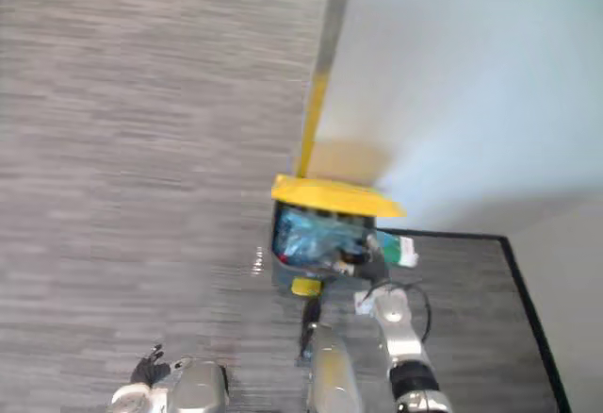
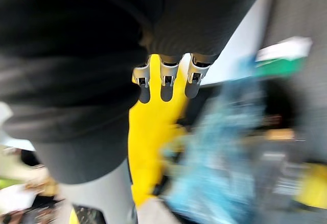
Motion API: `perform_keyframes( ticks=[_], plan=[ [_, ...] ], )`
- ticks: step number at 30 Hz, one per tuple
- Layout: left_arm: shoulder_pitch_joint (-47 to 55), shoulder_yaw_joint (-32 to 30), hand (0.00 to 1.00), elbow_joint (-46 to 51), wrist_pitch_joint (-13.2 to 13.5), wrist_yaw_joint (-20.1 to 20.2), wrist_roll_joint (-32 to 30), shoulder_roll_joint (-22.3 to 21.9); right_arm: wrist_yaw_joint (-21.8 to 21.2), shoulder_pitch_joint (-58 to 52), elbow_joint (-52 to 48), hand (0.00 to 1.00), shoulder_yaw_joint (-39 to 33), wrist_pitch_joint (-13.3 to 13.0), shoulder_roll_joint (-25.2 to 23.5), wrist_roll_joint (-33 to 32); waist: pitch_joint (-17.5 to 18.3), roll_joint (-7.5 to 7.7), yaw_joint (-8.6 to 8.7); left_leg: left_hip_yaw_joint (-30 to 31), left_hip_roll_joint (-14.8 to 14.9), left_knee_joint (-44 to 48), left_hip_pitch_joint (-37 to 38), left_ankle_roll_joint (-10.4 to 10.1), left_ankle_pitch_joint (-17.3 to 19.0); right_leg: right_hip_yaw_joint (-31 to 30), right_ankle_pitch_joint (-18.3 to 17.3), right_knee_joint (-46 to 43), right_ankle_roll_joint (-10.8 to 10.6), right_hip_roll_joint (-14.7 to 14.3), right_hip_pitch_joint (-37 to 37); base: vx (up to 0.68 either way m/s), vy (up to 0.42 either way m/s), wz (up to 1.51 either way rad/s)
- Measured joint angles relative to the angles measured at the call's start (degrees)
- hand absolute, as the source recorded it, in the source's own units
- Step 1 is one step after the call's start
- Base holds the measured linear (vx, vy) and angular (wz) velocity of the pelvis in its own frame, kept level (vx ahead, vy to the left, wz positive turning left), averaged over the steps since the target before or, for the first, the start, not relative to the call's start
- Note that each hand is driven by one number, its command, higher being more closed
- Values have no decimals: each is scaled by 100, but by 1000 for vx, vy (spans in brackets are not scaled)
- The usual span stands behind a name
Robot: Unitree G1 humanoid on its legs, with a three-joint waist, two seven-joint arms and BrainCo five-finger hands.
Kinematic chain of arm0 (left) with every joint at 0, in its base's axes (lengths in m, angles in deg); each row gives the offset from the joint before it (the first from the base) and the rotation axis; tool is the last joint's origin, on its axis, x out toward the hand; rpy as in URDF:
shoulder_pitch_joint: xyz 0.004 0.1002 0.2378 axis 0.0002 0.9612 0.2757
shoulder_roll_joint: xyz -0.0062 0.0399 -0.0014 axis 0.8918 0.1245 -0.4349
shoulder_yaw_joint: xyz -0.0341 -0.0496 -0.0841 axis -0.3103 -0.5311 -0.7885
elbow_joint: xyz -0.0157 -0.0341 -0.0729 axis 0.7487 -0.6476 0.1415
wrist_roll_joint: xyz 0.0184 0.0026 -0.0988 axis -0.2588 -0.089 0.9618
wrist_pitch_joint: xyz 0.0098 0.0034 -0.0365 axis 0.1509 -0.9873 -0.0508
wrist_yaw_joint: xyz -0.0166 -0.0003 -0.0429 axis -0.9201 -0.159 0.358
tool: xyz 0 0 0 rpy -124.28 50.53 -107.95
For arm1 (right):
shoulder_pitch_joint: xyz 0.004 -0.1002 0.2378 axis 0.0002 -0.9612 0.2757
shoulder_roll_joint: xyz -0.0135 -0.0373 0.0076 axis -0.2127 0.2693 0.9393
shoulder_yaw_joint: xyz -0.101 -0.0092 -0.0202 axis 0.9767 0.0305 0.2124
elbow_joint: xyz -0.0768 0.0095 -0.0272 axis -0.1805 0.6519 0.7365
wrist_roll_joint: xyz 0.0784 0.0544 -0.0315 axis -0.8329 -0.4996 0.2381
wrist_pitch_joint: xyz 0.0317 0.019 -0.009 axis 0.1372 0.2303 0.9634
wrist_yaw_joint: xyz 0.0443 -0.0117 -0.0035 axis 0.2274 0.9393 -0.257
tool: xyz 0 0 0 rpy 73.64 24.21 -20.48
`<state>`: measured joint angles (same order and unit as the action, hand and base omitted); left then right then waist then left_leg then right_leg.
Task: Gather rubbish on tea table into small bin, then transfer packed bag to large trash can.
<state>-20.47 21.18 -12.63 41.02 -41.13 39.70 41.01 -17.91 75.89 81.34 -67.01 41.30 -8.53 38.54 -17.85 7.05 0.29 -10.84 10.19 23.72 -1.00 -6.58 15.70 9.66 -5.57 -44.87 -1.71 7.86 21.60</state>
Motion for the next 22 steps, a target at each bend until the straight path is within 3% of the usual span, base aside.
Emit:
perform_keyframes(
  ticks=[2,3,4,7,8,11,17,22],
  plan=[
    [-4,11,0,62,-21,-61,-7,-11,12,-603,234,0,-151,26,-207,170,187,39,27,-50,27,-392,37,-32,-223,-52,-361,-433,-63,53,-392,32,-90,-17],
    [-15,0,0,98,-31,-107,-7,-21,28,-744,457,0,-257,73,-302,214,296,128,14,-108,44,-384,-55,-61,-230,-88,-473,-176,-229,9,-474,11,-133,-48],
    [-28,-39,0,73,-66,-126,-11,-76,70,-798,916,0,-392,123,-366,339,297,27,5,-126,59,-446,-91,-92,-260,-73,-479,134,-231,-161,-524,-39,-126,-70],
    [-139,-160,0,-115,-102,-257,-137,-448,286,-576,2054,0,-857,281,-245,619,713,-239,-31,-260,-11,-1322,36,98,-650,-309,-509,1989,-146,-575,-1031,-38,-32,-82],
    [-237,-118,0,-170,-98,-279,-182,-571,351,-486,2332,0,-904,364,-192,616,727,-309,-20,-354,-31,-1468,63,40,-762,-375,-416,2514,254,-654,-1172,-43,-17,-53],
    [-348,-65,0,-320,-100,-342,-247,-805,477,-521,2560,0,-1015,440,-174,599,835,-522,-14,-476,14,-1780,208,6,-970,-521,20,3238,218,-815,-1412,-104,28,-28],
    [-248,-83,0,-522,-147,-381,-278,-773,477,-497,2698,0,-1116,472,-147,476,939,-584,-26,-573,-51,-1985,353,59,-1057,-605,664,4345,79,-852,-1952,-48,55,-11],
    [-243,-81,0,-638,-149,-375,-285,-769,478,-522,2709,0,-1143,472,-128,342,1047,-647,-27,-495,-210,-2163,546,-9,-1166,-561,867,4738,45,-734,-2223,34,59,6]
  ],
)
